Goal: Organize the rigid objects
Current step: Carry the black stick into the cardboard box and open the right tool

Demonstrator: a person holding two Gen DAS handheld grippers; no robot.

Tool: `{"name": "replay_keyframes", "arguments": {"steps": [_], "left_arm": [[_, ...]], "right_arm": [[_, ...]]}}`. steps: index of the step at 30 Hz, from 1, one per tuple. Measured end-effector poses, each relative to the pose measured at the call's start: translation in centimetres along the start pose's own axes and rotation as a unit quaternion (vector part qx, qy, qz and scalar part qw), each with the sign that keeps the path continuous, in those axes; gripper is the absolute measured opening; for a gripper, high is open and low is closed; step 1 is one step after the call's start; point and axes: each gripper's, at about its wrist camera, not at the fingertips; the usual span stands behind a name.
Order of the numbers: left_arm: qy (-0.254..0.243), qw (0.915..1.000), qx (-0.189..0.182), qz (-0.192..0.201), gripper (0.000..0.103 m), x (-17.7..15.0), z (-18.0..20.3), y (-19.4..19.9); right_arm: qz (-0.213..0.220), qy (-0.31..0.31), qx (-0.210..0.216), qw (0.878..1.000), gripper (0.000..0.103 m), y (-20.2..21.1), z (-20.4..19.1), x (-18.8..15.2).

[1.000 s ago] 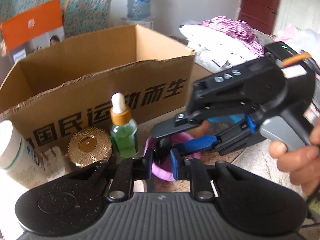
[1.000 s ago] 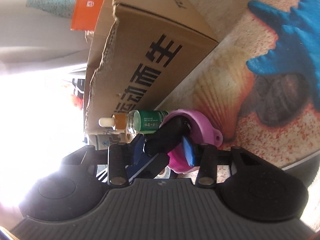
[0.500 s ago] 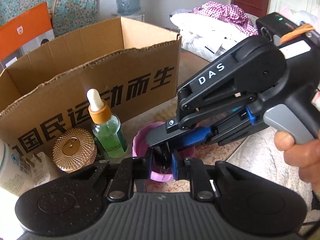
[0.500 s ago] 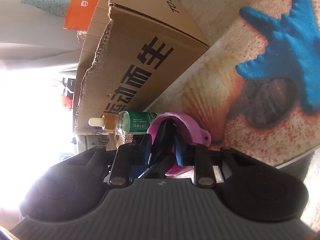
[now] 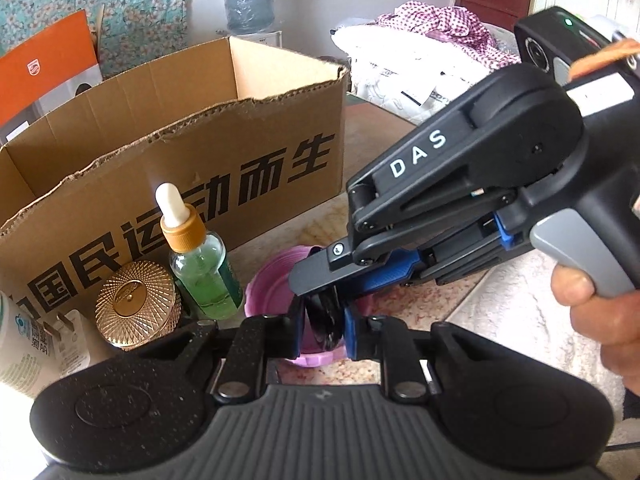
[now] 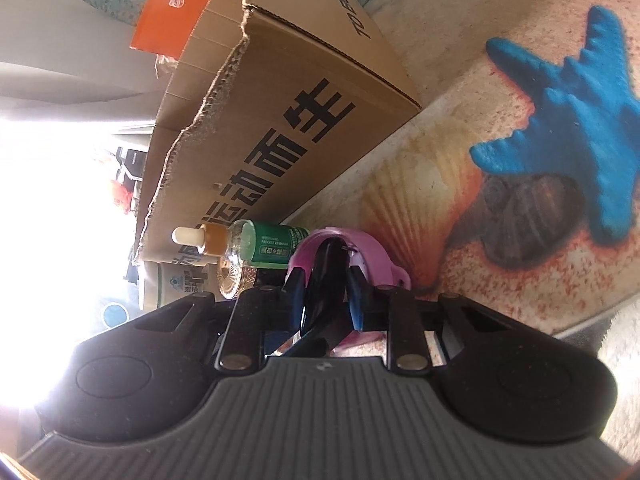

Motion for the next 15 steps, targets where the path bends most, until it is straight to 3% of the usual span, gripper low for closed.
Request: {"name": "replay_keyframes", "arguments": {"steps": [8, 15], "left_arm": [[-0.015, 0.9989, 0.009, 0.043, 0.021, 0.9, 0.6, 3.8], [-0.004, 0.9947, 0.051, 0.090, 0.022, 4.6, -1.1, 8.8]], "right_arm": [[0.035, 0.031, 0.019, 0.999, 0.021, 3.0, -2.5, -1.0], [0.069, 0.119, 0.054, 0.989, 0.021, 5.5, -9.1, 0.4]]}}
Point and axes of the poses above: each gripper's, at about its wrist camera, not at the fingertips, and y roughly against the way its jaws point, z to its right, x to its top
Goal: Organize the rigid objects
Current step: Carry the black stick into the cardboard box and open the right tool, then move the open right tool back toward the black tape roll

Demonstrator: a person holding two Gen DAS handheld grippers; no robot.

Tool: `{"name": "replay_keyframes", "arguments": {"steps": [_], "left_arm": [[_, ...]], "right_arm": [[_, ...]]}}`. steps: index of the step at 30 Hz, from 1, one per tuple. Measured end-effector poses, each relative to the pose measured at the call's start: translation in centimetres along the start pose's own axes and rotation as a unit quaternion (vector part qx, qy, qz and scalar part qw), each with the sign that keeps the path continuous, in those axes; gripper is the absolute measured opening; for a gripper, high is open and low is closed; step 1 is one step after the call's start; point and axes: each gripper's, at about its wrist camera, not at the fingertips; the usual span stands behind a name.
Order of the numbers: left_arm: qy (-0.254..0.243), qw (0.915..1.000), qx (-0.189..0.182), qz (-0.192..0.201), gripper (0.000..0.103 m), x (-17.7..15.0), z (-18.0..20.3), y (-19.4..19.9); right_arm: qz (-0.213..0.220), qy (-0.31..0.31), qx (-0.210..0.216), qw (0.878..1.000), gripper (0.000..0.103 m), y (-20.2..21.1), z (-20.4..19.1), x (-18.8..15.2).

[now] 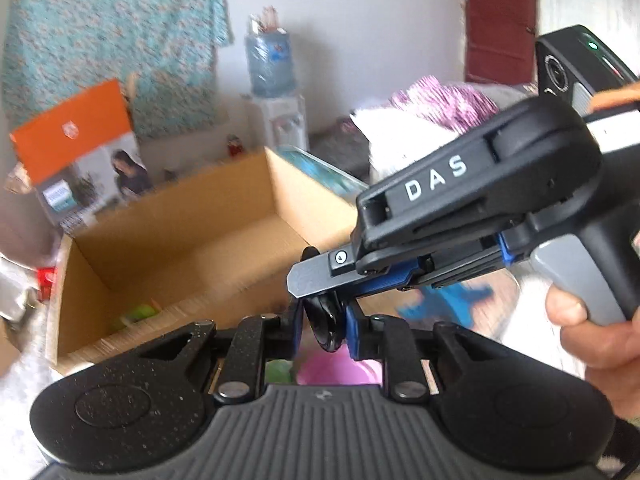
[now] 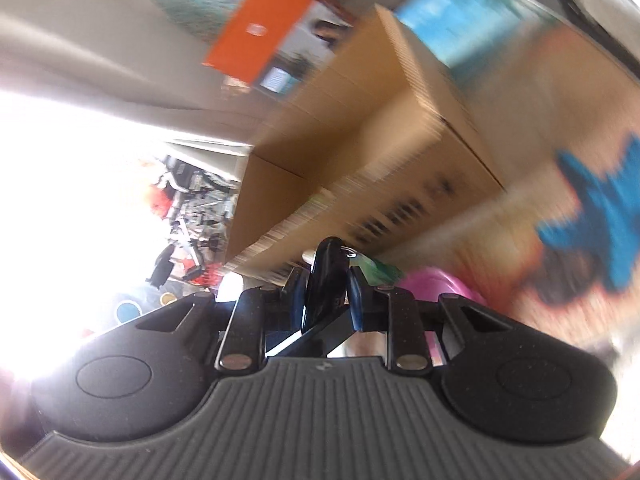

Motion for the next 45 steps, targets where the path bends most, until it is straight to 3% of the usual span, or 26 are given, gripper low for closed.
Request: {"name": "replay_keyframes", "arguments": {"steps": [3, 7, 14, 21, 26, 30, 35, 45], "left_arm": [[0.016, 0.9997, 0.014, 0.016, 0.023, 2.2, -2.4, 0.7], [0.038, 0.9986, 0.036, 0.007, 0.023, 4.9, -6.3, -0.2], [0.090, 0.9906, 0.056, -0.086, 0.023, 7.4, -14.5, -6.1], [0.117, 0.9745, 0.076, -0.176, 0.023, 6.7, -20.0, -12.4], [0.121, 0.9689, 0.097, -0.193, 0.028, 6.0, -20.8, -14.1], [0.123, 0.9699, 0.105, -0.182, 0.037, 5.8, -20.8, -13.8], [0.129, 0.9713, 0.111, -0.166, 0.040, 6.1, -21.2, -12.9], [0.144, 0.9790, 0.107, -0.097, 0.054, 7.4, -20.6, -6.9]], "right_arm": [[0.003, 0.038, 0.019, 0.999, 0.021, -0.8, -2.7, 2.6], [-0.016, 0.067, 0.036, 0.997, 0.021, -4.1, -5.7, 6.5], [-0.109, 0.026, 0.032, 0.993, 0.021, -14.9, -6.6, 12.8], [-0.172, -0.030, 0.000, 0.985, 0.020, -25.0, -4.9, 14.8], [-0.189, -0.049, -0.011, 0.981, 0.022, -28.9, -4.0, 14.2], [-0.191, -0.058, -0.008, 0.980, 0.022, -30.3, -3.6, 14.2], [-0.184, -0.065, -0.007, 0.981, 0.022, -30.3, -3.4, 14.3], [-0.128, -0.044, 0.031, 0.990, 0.022, -22.1, -4.7, 15.1]]}}
Point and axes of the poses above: each gripper's, at about its wrist camera, not at the fingertips, and y roughly against the way its jaws point, z to its right, x to its top
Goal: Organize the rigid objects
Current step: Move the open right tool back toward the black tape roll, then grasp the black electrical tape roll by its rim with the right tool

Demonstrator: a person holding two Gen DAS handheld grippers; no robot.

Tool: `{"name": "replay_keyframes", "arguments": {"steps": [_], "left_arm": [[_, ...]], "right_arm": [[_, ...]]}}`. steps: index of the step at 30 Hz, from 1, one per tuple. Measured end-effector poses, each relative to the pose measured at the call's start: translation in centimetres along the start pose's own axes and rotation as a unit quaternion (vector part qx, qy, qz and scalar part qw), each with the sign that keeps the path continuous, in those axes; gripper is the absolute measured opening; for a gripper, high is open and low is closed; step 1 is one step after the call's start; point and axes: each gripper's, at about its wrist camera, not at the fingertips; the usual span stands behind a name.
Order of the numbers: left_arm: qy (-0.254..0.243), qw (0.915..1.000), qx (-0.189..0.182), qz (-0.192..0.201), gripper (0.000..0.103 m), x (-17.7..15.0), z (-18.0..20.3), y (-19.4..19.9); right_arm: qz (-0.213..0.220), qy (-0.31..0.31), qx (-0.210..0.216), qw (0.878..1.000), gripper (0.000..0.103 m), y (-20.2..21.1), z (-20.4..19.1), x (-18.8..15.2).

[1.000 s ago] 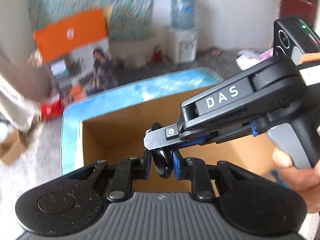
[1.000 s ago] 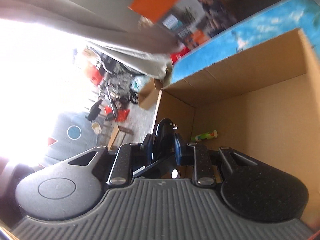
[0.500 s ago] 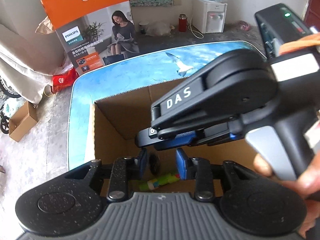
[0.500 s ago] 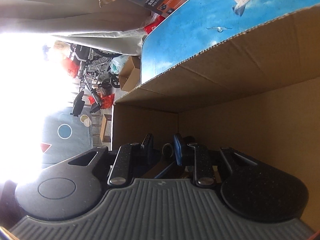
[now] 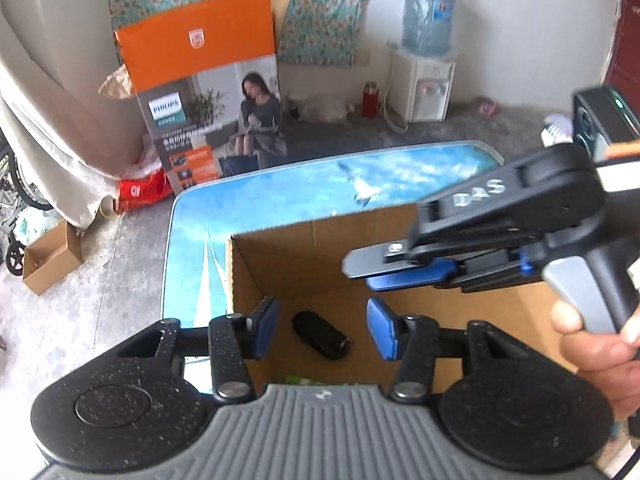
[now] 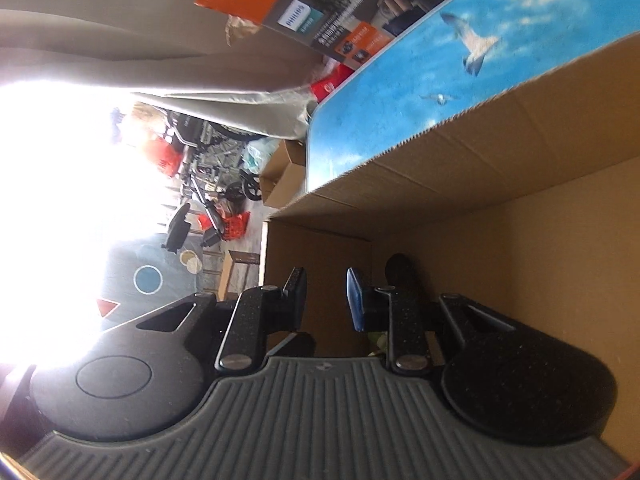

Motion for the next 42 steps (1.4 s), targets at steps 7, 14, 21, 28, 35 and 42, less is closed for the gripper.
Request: {"name": "replay_keyframes", "arguments": {"steps": [7, 14, 21, 28, 35, 42], "left_arm": [[0.006, 0.9978, -0.031, 0.058, 0.066, -1.8, 0.6, 6.6], [-0.007, 0.9937, -0.057, 0.096, 0.086, -7.2, 3.2, 10.5], [-0.026, 0.9910, -0.116, 0.061, 0.091, -13.9, 6.2, 9.1], [-0.037, 0.9872, -0.152, 0.029, 0.099, -18.8, 8.8, 6.3], [-0.025, 0.9853, -0.169, 0.008, 0.100, -21.3, 9.7, 4.2], [-0.056, 0.9913, -0.119, 0.008, 0.100, -22.2, 10.3, 2.9]], "right_arm": [[0.052, 0.050, 0.049, 0.996, 0.023, 8.9, -1.7, -4.4], [0.118, 0.135, 0.046, 0.983, 0.030, 17.1, -0.6, -12.2], [0.147, 0.152, -0.022, 0.977, 0.032, 19.8, 4.4, -19.4], [0.142, 0.133, -0.069, 0.979, 0.032, 18.3, 7.8, -23.9], [0.074, 0.119, -0.080, 0.987, 0.032, 14.5, 8.3, -25.9], [0.031, 0.089, -0.074, 0.993, 0.032, 11.6, 8.7, -26.0]]}}
Point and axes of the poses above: each gripper's, at about its wrist camera, not at the fingertips, and y roughly against the way its jaws point, z to its right, x to its top
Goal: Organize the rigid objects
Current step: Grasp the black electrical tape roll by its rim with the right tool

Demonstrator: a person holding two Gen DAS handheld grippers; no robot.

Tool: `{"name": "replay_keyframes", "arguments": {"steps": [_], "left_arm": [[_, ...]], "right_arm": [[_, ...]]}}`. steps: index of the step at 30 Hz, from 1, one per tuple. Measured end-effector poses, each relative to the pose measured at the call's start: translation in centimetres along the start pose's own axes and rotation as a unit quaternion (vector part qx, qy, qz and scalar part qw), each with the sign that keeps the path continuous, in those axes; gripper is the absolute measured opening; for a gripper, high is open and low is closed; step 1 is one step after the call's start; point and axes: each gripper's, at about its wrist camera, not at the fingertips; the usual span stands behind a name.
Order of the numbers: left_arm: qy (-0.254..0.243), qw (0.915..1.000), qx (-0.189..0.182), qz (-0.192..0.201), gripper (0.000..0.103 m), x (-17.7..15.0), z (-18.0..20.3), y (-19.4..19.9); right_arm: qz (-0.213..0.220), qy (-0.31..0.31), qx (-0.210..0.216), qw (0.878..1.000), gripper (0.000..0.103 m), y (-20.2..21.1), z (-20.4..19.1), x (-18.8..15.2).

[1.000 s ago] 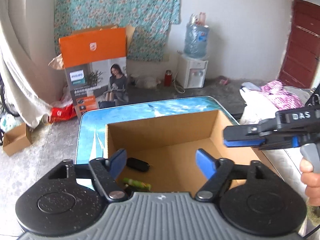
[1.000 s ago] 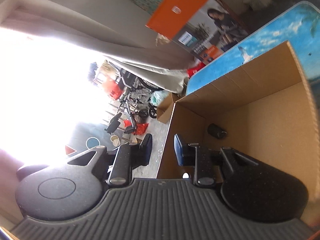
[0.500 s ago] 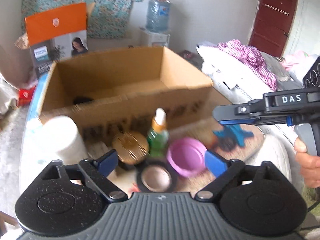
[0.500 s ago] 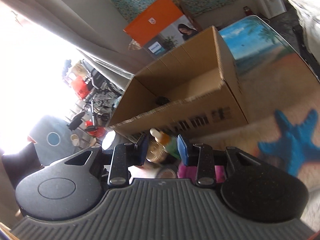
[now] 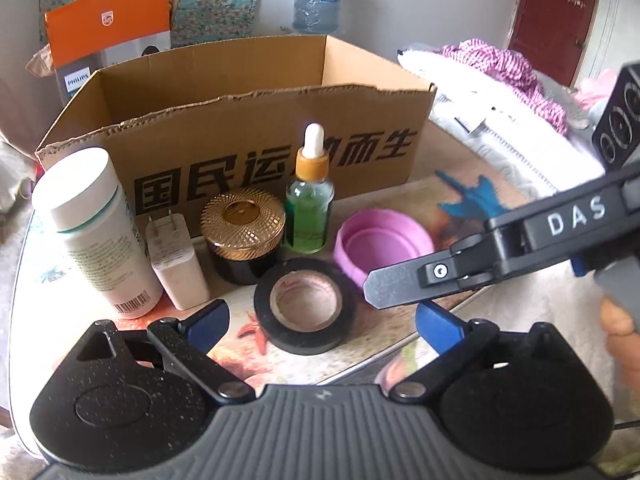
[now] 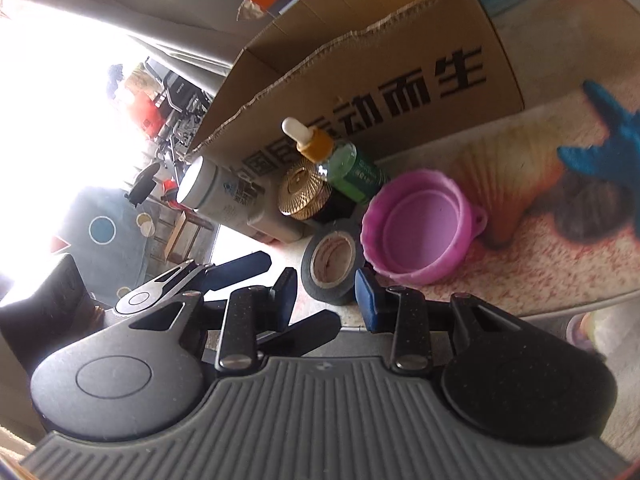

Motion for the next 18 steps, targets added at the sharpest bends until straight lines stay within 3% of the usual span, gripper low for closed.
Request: {"name": "replay_keyframes", "arguments": {"steps": [7, 18], "left_arm": [[-0.014, 0.9999, 0.003, -0.008, 0.099, -0.4, -0.2, -0.9], [-0.016, 0.9997, -0.010, -0.016, 0.094, 0.1, -0.1, -2.0]], "right_arm": [[-0.014, -0.019, -0.006, 1.000, 0.032, -1.0, 0.2, -0.4], [0.001, -0.056, -0.024, 0.998, 0.032, -1.2, 2.1, 0.1]]}}
Point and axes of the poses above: each gripper's, at about its wrist camera, not at the fingertips, and y roughly against the way its jaws point, z to its right, x to its top
